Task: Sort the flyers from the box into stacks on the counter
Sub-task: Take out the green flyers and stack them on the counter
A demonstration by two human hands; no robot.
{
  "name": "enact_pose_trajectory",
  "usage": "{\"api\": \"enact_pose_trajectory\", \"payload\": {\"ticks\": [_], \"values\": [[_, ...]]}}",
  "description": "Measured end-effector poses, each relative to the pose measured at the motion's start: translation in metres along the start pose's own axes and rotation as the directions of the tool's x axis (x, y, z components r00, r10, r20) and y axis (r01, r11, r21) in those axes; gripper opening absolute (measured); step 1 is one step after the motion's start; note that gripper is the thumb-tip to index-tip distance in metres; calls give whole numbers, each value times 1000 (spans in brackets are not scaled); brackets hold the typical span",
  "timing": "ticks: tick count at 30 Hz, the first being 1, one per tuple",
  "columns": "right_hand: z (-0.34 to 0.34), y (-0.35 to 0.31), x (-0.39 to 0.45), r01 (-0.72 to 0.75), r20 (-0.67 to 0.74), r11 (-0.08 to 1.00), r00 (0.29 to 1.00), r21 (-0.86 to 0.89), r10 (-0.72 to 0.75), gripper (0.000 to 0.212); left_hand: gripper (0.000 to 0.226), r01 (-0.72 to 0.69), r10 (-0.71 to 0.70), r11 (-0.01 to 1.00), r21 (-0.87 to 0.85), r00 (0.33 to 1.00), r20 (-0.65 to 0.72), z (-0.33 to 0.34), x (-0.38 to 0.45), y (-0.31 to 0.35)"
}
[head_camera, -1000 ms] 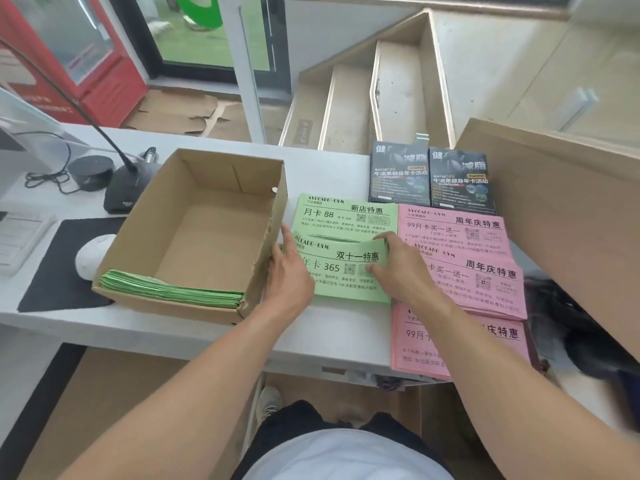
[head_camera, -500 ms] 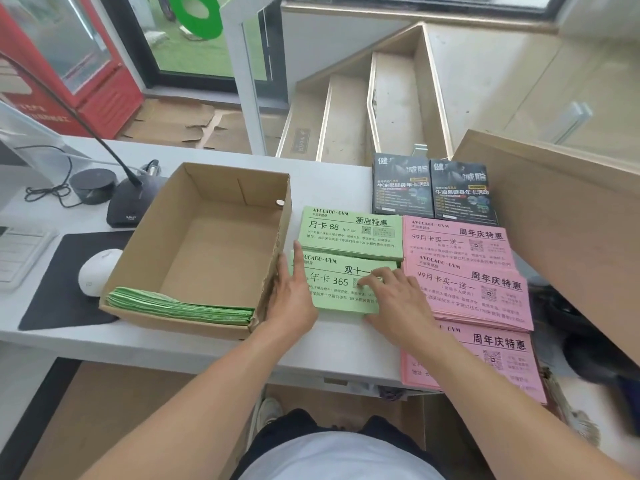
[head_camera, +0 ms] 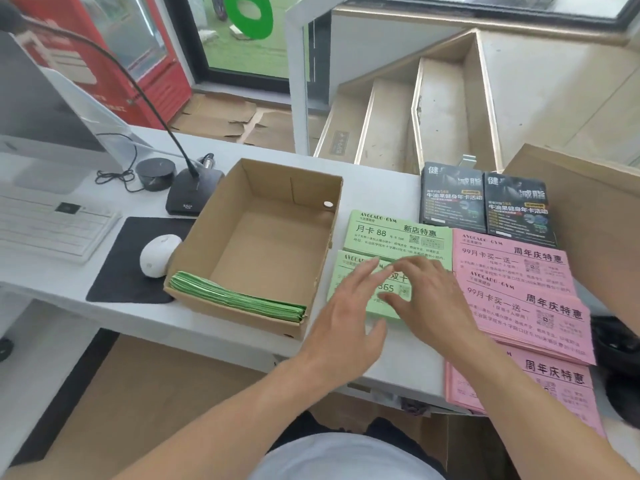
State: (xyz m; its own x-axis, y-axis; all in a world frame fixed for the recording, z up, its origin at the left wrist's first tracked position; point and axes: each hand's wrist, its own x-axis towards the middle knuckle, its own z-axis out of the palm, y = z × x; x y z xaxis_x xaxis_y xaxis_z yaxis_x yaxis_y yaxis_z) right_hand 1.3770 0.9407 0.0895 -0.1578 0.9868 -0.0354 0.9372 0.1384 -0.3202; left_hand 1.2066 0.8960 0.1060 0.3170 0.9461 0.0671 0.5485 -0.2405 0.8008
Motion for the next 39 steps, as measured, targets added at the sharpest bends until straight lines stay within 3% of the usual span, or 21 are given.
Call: {"api": "enact_pose_trajectory", "payload": {"ticks": [2,3,5,7,9,14,20,24,27,29,31,33,35,36,39], "values": [[-8,-34,12,70,-107,978,993,196,-49,32,54,-140,144,990,36,959,-244,-30,-12,-10],[-9,-53,18,104,-97,962,992,254,-81,28,45,-113,130,991,69,928,-350,-47,-15,-23],[-6,-92,28,196,-15,935,980,296,-201,25,36,52,-6,996,79,869,-495,-83,-19,-52],[2,-126,34,265,124,918,942,296,-313,26,30,218,-133,971,93,825,-549,-115,-20,-83],[14,-148,41,294,243,919,902,264,-358,28,24,304,-185,940,154,835,-519,-139,-20,-111],[33,-163,56,275,405,942,852,191,-331,28,24,259,-156,891,372,945,-286,-152,-19,-145],[32,-169,58,273,406,959,870,73,-279,23,32,360,-240,812,460,923,-300,-147,-17,-140],[38,-172,64,309,423,948,871,-75,-250,38,37,385,-299,801,459,921,-252,-150,-18,-140],[41,-168,63,305,319,944,913,-128,-252,33,46,357,-296,838,413,933,-206,-155,-20,-143],[37,-166,56,336,106,934,940,-121,-325,27,58,296,-227,864,407,951,-210,-165,-24,-141],[23,-164,50,388,-134,915,906,-113,-401,22,68,249,-168,894,373,957,-236,-181,-28,-129],[6,-157,45,418,-310,899,844,-132,-438,22,69,283,-251,950,134,944,-215,-202,-26,-106],[-15,-145,42,432,-430,898,796,-88,-425,25,61,359,-377,898,-253,926,-25,-223,-19,-80],[-25,-138,41,443,-482,896,780,-26,-399,26,54,394,-382,853,-344,918,105,-231,-13,-69],[-48,-119,32,510,-528,840,773,186,-352,32,42,383,-268,841,-382,909,319,-222,13,-51]]}}
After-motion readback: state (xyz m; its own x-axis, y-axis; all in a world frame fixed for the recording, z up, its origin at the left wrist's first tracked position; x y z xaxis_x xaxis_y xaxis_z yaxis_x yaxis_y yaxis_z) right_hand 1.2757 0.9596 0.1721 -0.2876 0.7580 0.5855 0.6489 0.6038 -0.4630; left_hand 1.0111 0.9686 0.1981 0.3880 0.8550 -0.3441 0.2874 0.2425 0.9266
